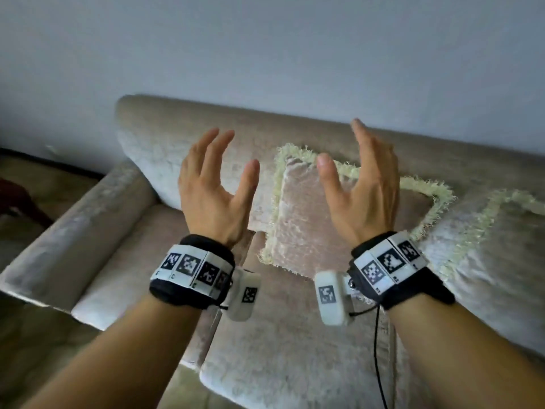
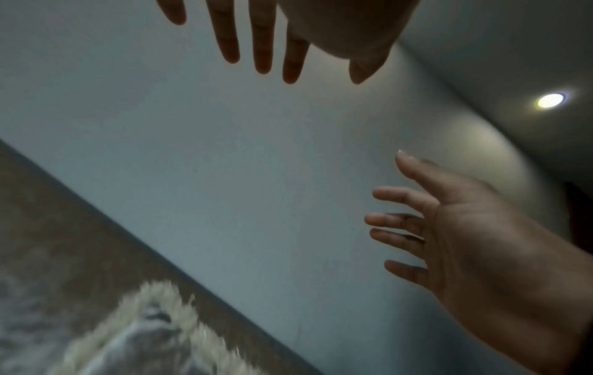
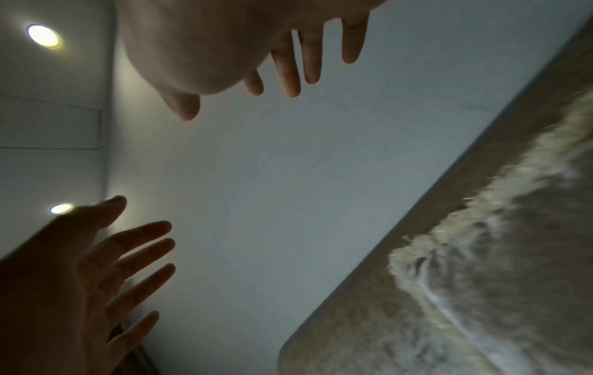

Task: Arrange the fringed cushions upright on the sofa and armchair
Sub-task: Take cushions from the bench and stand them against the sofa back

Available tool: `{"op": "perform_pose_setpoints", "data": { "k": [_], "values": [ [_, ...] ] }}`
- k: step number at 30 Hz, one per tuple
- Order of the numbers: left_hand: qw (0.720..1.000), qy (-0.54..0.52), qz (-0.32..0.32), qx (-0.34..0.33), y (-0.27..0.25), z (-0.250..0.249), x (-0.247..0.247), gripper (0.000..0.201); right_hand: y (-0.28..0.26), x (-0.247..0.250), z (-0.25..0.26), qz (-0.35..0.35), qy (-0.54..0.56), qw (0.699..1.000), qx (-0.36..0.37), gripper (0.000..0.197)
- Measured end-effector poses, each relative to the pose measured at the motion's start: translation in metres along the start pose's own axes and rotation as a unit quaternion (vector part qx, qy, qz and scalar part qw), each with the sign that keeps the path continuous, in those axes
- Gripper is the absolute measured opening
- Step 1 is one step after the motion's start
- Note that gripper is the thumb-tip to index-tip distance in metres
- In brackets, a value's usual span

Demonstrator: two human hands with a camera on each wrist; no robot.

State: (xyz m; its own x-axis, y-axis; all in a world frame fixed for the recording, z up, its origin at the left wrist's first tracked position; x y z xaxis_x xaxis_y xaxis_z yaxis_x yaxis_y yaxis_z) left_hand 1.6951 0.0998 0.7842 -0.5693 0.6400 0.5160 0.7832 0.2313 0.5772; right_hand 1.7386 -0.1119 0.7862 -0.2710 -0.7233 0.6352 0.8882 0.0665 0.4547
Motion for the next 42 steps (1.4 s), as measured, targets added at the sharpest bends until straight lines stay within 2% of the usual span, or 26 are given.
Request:
{"op": "perform_pose_setpoints", "data": {
  "k": [5,10,14,17,21,26,31,34,36,39,42],
  "values": [
    [0.994,0.079,-0.055,0.045,0.027,-0.017,0.137,0.059,0.032,0.000,0.132,0.034,0.063,0.993,0.096,0.078],
    [0.978,0.166,-0.064,0.108,0.002,-0.012,0.281,0.062,0.010,-0.022,0.274,0.129,0.102,0.970,0.177,0.086],
    [0.955,0.223,-0.067,0.181,-0.054,0.008,0.389,0.061,-0.040,-0.058,0.377,0.194,0.114,0.943,0.243,0.084],
    [0.930,0.261,-0.101,0.237,-0.110,0.021,0.470,0.055,-0.088,-0.095,0.452,0.250,0.122,0.915,0.291,0.083],
    [0.886,0.307,-0.155,0.311,-0.193,0.024,0.572,0.061,-0.166,-0.135,0.553,0.314,0.142,0.863,0.369,0.079],
    [0.798,0.345,-0.238,0.433,-0.314,0.008,0.670,0.061,-0.288,-0.176,0.665,0.392,0.180,0.768,0.474,0.076],
    [0.676,0.349,-0.329,0.560,-0.449,-0.028,0.708,0.061,-0.435,-0.197,0.733,0.500,0.208,0.627,0.561,0.084],
    [0.591,0.349,-0.386,0.616,-0.515,-0.062,0.706,0.060,-0.518,-0.192,0.751,0.550,0.217,0.535,0.603,0.081],
    [0.528,0.353,-0.421,0.648,-0.550,-0.083,0.693,0.065,-0.569,-0.184,0.751,0.577,0.223,0.463,0.635,0.083],
    [0.436,0.354,-0.471,0.680,-0.585,-0.110,0.659,0.064,-0.627,-0.170,0.741,0.612,0.235,0.357,0.666,0.084],
    [0.368,0.338,-0.500,0.707,-0.604,-0.123,0.623,0.063,-0.667,-0.162,0.727,0.639,0.222,0.272,0.684,0.076]
  ]
}}
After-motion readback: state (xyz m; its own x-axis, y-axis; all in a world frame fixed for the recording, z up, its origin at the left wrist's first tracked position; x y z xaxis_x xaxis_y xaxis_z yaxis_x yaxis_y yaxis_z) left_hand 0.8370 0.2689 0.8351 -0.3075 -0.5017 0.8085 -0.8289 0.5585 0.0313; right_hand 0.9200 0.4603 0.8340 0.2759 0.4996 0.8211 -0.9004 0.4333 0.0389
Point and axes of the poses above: each hand's wrist, its own y-axis towards the middle knuckle, its own x-axis out of the back of the hand, z = x × y, the point moved 3 cm from there along y, towards the middle knuckle, and after that the axes turned 10 degrees about z, right-handed, at the moved point
